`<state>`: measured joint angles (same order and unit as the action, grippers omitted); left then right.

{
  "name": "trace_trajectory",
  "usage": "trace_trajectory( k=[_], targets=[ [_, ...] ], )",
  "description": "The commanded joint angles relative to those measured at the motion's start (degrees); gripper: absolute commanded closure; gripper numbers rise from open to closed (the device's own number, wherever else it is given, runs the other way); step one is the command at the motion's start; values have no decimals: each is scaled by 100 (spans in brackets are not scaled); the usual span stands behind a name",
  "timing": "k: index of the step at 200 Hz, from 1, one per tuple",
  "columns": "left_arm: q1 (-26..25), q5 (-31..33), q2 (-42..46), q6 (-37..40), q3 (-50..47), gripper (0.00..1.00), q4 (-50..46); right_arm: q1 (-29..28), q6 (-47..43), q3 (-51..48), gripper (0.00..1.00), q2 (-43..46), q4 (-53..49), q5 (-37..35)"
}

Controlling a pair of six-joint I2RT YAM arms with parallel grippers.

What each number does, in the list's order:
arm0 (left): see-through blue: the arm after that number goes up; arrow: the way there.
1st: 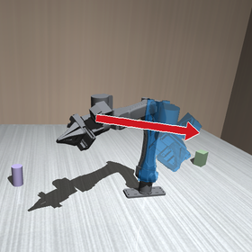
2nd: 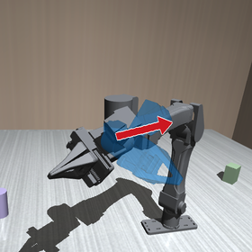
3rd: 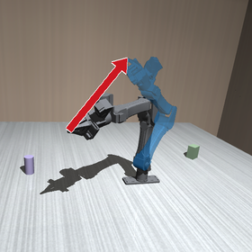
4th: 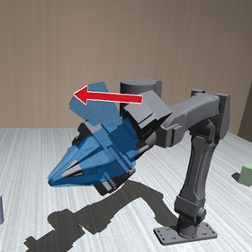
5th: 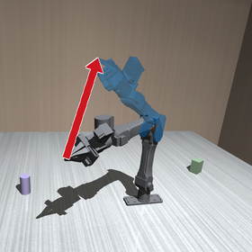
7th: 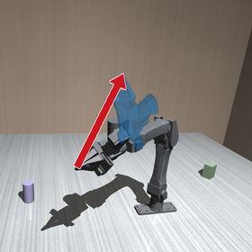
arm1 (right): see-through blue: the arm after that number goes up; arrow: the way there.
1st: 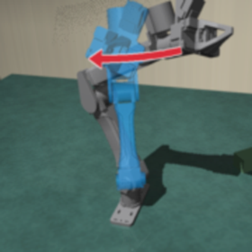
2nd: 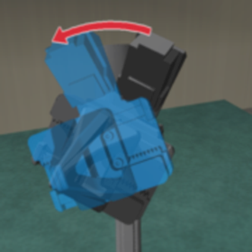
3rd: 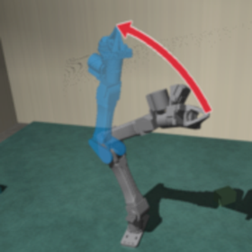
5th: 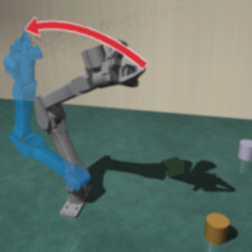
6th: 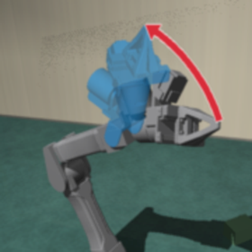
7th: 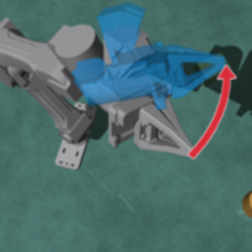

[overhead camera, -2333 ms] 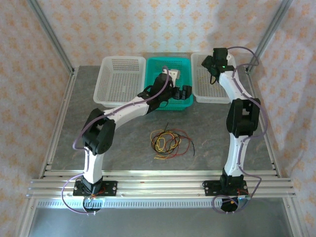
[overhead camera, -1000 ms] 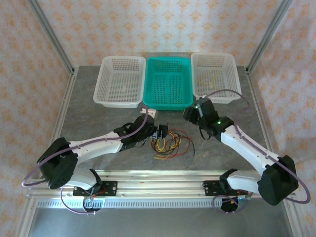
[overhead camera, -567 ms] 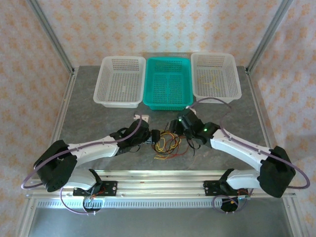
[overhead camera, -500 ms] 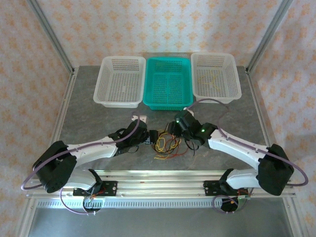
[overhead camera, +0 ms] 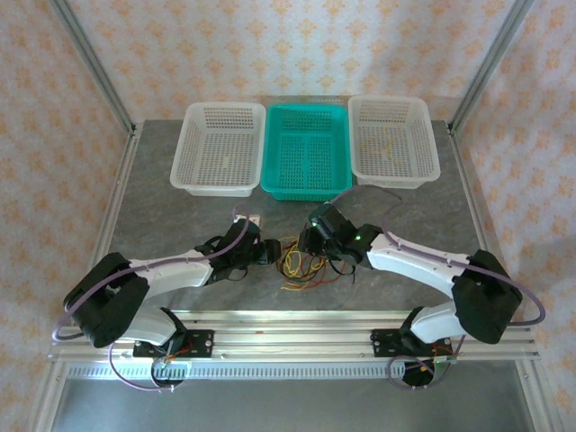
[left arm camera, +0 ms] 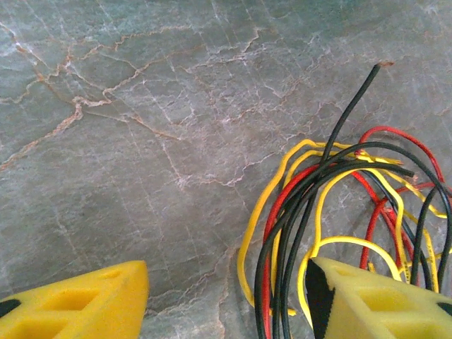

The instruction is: Untangle the cables

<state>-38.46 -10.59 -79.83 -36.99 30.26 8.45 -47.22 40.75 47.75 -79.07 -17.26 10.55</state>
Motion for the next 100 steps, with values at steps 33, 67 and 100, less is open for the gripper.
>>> trace_trajectory(
  k=[33,67,100],
  targets=[
    [84,-190,-448,158,217,45,312,-24,80,-20,57,-174,138,85],
    [84,-222,-674,153,319,50,450,-18,151,-2,58,-298,169,42],
    [84,-242,-860,199,467,55,509,-23,195,33,60,-396,214,-12]
  ],
)
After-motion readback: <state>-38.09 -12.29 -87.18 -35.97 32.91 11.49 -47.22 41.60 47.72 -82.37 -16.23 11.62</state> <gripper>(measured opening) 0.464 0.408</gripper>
